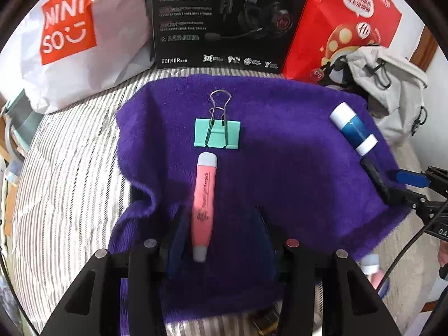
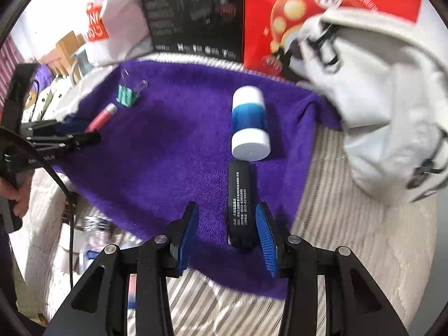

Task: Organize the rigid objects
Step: 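Carry the highlighter and power bank onto the towel and release both, then grasp the Grand Reserve box with the left gripper while the right grasps the pink-blue sponge, then carry the Grand Reserve box and sponge toward the towel, then lower the box onto the towel with the left gripper while the right sets down the sponge, then grasp the white tape roll with the left gripper while the right grasps the USB light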

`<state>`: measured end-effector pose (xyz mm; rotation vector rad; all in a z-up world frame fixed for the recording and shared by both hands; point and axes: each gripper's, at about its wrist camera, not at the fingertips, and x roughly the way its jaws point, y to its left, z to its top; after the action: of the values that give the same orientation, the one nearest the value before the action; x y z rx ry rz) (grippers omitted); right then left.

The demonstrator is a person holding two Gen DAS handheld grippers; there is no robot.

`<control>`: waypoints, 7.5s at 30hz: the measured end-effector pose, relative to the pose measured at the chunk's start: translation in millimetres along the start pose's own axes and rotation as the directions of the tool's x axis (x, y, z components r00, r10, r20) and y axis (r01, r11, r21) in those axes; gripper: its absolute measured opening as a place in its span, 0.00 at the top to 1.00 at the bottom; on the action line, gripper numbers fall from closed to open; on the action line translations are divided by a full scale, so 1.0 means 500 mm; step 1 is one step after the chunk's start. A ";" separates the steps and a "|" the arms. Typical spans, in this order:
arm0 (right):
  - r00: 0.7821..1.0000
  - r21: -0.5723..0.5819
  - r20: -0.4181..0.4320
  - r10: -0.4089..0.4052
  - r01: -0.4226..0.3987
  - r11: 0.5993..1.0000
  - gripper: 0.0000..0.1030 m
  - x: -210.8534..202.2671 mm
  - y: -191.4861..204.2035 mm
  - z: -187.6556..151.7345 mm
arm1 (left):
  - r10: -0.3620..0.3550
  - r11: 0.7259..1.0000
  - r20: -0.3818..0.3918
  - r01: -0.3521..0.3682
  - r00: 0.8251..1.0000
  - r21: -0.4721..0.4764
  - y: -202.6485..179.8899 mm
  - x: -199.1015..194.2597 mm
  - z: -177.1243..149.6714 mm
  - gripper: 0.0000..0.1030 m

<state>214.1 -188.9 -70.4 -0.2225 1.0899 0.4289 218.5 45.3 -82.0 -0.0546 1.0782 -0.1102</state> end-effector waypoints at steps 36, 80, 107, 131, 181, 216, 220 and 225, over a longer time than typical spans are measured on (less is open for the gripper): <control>0.995 0.257 0.087 0.046 -0.067 0.964 0.46 -0.098 0.023 -0.242 | 0.081 0.996 -0.020 -0.081 0.996 0.028 -0.069 -0.074 -0.225 0.57; 1.000 0.018 0.007 -0.001 0.001 1.000 0.64 -0.035 0.093 -0.221 | 0.055 0.997 -0.002 -0.054 0.999 0.061 -0.050 -0.086 -0.238 0.78; 0.998 0.067 0.051 0.041 -0.044 0.997 0.64 -0.103 0.063 -0.234 | -0.023 1.000 0.051 0.024 0.998 -0.014 -0.002 -0.133 -0.239 0.78; 0.987 0.034 0.133 0.093 -0.098 0.995 0.64 -0.118 0.059 -0.112 | -0.018 1.000 0.113 0.019 0.993 -0.004 0.017 -0.165 -0.123 0.78; 0.996 -0.107 0.003 0.095 -0.094 0.990 0.64 0.091 0.054 0.020 | -0.012 0.995 0.015 0.010 1.000 0.101 -0.037 0.067 0.025 0.78; 0.993 0.051 -0.096 0.064 -0.059 0.997 0.43 -0.048 0.013 -0.139 | -0.041 0.996 0.030 0.038 0.999 0.082 -0.057 0.047 -0.007 0.43; 0.992 0.088 -0.103 0.071 -0.062 0.994 0.43 -0.048 0.012 -0.154 | -0.048 0.996 0.031 0.046 0.998 0.082 -0.061 0.039 -0.010 0.43; 0.992 0.083 -0.099 0.075 -0.067 0.994 0.43 -0.055 0.023 -0.156 | -0.047 0.995 0.053 0.042 0.997 0.086 -0.070 0.008 -0.013 0.43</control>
<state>135.5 -214.6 -80.6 -0.1370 1.2158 0.4406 212.7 10.0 -85.2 -0.0049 1.0167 -0.1939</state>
